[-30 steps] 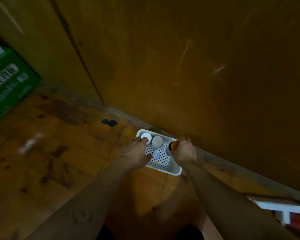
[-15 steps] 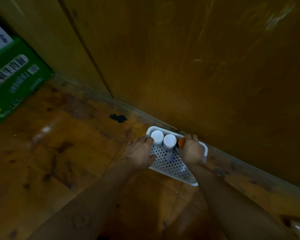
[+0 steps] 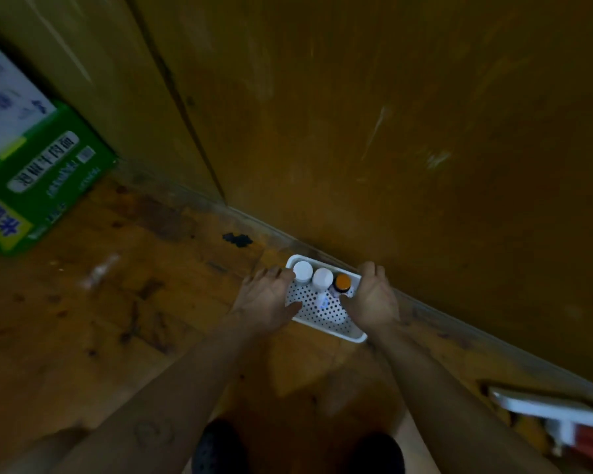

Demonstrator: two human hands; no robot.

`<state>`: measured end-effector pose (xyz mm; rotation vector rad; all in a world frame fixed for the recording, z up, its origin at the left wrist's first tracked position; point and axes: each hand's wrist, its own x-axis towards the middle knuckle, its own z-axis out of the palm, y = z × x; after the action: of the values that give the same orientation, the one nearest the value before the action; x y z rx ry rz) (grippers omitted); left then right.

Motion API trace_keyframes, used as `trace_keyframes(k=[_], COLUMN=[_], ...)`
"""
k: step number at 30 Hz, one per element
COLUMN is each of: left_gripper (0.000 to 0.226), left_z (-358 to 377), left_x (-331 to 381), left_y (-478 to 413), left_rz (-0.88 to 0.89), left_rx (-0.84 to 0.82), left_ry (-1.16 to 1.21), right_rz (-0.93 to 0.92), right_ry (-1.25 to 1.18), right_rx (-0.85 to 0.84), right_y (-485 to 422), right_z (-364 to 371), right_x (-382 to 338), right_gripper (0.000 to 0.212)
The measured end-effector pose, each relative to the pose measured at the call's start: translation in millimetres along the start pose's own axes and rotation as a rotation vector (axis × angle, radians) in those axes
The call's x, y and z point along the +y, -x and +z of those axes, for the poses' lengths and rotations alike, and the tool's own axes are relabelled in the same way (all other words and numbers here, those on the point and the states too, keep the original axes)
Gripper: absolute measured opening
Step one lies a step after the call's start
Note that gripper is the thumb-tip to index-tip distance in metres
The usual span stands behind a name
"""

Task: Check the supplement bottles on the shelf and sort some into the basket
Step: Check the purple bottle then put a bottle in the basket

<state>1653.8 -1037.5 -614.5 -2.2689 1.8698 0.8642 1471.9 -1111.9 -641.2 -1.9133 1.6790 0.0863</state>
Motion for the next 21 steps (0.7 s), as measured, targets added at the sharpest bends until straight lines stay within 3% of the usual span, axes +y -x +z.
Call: trace_keyframes(k=[5,12,16,21], left_gripper=[0.059,0.061,0.059,0.060], left_z=[-158,-362,-416,-422], left_x=[25,52,46,29], left_y=[126,311,393,471], left_rz=[-0.035,-0.128,-0.249,-0.458], left_rx=[0.046,0.209,0.324,0.484], left_ry=[-0.034,-0.003,0.034,0.121], right_rz=[-0.129,-0.477,-0.651,-0.884], right_ry=[-0.018,0.034,0.050,0.168], right_rx=[-0.066,-0.074,-0.090,-0.162], right_y=[123,278,326,357], right_z=[-145,-327,-380,-384], right_x=[-103,-254,-313,-360], right_gripper=[0.063,0.065,0.067,0.080])
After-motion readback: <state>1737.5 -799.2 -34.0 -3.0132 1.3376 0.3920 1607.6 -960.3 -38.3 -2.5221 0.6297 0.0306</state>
